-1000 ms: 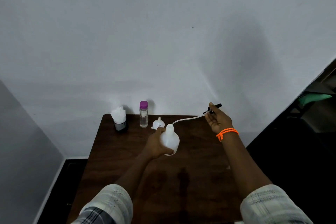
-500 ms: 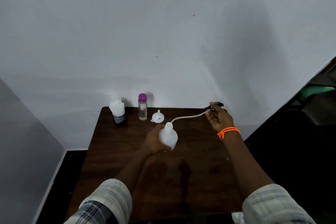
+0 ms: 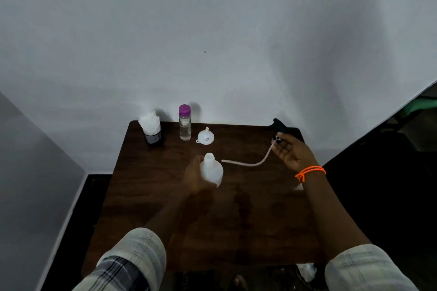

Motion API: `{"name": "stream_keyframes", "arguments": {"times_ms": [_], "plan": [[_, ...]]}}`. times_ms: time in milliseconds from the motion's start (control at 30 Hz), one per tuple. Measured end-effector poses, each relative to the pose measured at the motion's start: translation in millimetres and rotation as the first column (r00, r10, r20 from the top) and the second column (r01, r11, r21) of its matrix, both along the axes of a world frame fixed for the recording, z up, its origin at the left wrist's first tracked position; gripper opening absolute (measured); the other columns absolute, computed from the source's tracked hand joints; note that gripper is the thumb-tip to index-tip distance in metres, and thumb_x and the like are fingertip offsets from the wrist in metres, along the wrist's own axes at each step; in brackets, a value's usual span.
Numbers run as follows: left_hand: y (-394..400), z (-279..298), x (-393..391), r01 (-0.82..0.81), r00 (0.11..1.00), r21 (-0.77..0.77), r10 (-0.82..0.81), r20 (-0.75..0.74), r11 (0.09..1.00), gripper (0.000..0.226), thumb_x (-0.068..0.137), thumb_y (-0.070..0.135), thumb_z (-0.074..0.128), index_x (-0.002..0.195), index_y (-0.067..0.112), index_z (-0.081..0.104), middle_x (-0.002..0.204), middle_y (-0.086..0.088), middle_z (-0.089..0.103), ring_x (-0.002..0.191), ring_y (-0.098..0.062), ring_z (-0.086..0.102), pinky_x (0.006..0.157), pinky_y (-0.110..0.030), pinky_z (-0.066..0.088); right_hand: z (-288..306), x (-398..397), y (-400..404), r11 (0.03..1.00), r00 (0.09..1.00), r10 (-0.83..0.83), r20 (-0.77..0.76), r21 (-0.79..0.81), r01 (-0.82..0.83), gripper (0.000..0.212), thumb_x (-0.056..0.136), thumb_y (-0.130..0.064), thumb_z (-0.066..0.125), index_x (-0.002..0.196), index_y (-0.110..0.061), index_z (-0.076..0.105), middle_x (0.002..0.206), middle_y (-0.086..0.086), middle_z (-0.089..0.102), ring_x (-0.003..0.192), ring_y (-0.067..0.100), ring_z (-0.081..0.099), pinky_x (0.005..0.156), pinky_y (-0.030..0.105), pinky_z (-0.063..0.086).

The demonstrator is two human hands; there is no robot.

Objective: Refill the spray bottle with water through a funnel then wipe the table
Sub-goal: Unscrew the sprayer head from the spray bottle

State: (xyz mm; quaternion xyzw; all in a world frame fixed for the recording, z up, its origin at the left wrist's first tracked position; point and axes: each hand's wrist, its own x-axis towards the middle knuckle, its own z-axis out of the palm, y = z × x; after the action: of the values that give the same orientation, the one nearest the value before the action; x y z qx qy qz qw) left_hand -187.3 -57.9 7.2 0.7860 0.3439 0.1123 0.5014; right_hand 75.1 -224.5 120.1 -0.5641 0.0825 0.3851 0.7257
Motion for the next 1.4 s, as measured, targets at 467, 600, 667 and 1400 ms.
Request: {"name": "stream_keyframes", "arguments": {"times_ms": [467,600,667,1400], "plan": [[-5,-70,14,-0.017,0.995,0.016,0.019,-0.093,1.0,0.094,0.057,0.022,0.094,0.138,0.02,0.047,0.132,-0.003,0.057,0.119,-0.021,0.056,0.099,-0.03,0.045,-173,-19,15,0.791,0.938,0.346,-0.036,-0.526,-0.312,0.015,0.092,0.006,0.06,0.093,-0.009,0.063,0.08,0.013,0.066,0.055,0.017,0.065,0.047,0.025,0.056],[-9,-98,16,0.001,0.998,0.014,0.0,-0.059,1.0,0.092,0.061,0.018,0.095,0.14,0.017,0.047,0.137,-0.005,0.056,0.124,-0.023,0.055,0.104,-0.032,0.043,-230,-31,21,0.617,0.754,0.522,0.399,-0.787,-0.012,0.022,0.082,-0.001,0.073,0.103,-0.005,0.07,0.107,0.02,0.07,0.096,0.033,0.069,0.086,0.036,0.052],[-12,-111,10,0.011,0.999,0.026,-0.012,0.037,1.0,0.088,0.062,0.023,0.095,0.137,0.024,0.049,0.136,0.005,0.056,0.124,-0.014,0.056,0.107,-0.038,0.046,-241,-52,20,0.628,0.655,0.594,0.467,-0.778,-0.015,0.04,0.079,-0.006,0.079,0.117,-0.005,0.069,0.117,0.018,0.065,0.107,0.031,0.063,0.095,0.034,0.047],[-16,-126,7,0.045,0.998,-0.024,-0.046,-0.045,0.999,0.105,0.064,0.028,0.095,0.15,0.01,0.037,0.152,-0.007,0.042,0.141,-0.023,0.04,0.119,-0.049,0.032,-242,-96,40,0.582,0.657,0.623,0.425,-0.813,-0.025,0.027,0.079,-0.013,0.075,0.106,-0.009,0.069,0.104,0.012,0.071,0.099,0.031,0.065,0.09,0.038,0.053]]}}
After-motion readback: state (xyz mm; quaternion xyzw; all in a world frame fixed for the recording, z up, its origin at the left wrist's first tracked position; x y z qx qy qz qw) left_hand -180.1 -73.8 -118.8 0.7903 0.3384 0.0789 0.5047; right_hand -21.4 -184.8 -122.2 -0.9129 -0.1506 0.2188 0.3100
